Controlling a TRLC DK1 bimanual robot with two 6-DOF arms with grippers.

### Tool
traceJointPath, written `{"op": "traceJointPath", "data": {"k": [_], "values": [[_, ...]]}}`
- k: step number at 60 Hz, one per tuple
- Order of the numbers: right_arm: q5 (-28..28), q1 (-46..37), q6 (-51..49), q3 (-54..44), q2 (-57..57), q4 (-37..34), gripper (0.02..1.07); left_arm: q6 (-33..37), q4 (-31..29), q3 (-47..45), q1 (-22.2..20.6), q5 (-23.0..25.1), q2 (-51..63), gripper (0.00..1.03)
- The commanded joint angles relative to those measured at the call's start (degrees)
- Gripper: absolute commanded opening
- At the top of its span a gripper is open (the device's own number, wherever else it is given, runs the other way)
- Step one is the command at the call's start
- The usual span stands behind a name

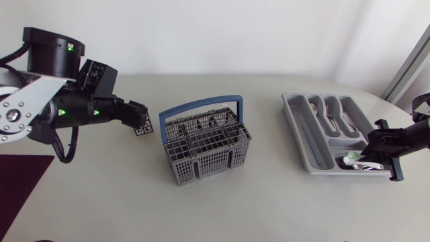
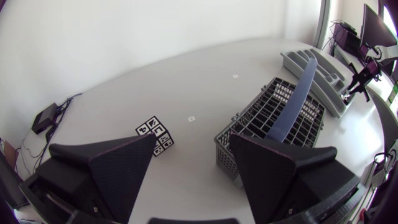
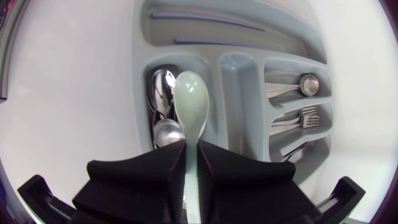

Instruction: Transfer all utensils from the basket to the drawer tray.

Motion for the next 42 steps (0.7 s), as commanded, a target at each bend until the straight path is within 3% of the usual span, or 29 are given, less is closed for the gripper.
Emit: {"op": "traceJointPath", "data": {"k": [1, 5, 9, 18, 31, 42], "values": [[1.13, -0.44, -2.49, -1.85, 1.90, 3.05, 0.21, 1.04, 0.35, -2.24, 0.84, -0.47, -1.45, 0.83], [1.65, -0.44, -1.97, -2.20, 2.25, 4.28, 0.39, 1.30, 0.35, -2.86, 1.19, -0.47, -2.07, 0.83], [1.65, -0.36, -1.53, -2.37, 2.16, 4.37, 0.42, 1.48, 0.26, -3.56, 1.19, -0.47, -2.59, 0.83], [1.65, -0.44, 1.02, -2.55, 1.02, 5.16, 0.63, 2.71, 0.17, -6.11, 1.28, -0.56, -3.82, 0.83], [-1.69, 1.75, 7.44, -6.59, -10.49, 3.40, 0.66, 4.11, 0.17, -9.36, 1.45, -1.09, -4.44, 0.83], [-3.71, 12.30, 20.71, -12.83, -20.78, 5.95, 0.66, 4.55, 0.35, -11.56, 1.72, -1.09, -4.18, 0.82]]}}
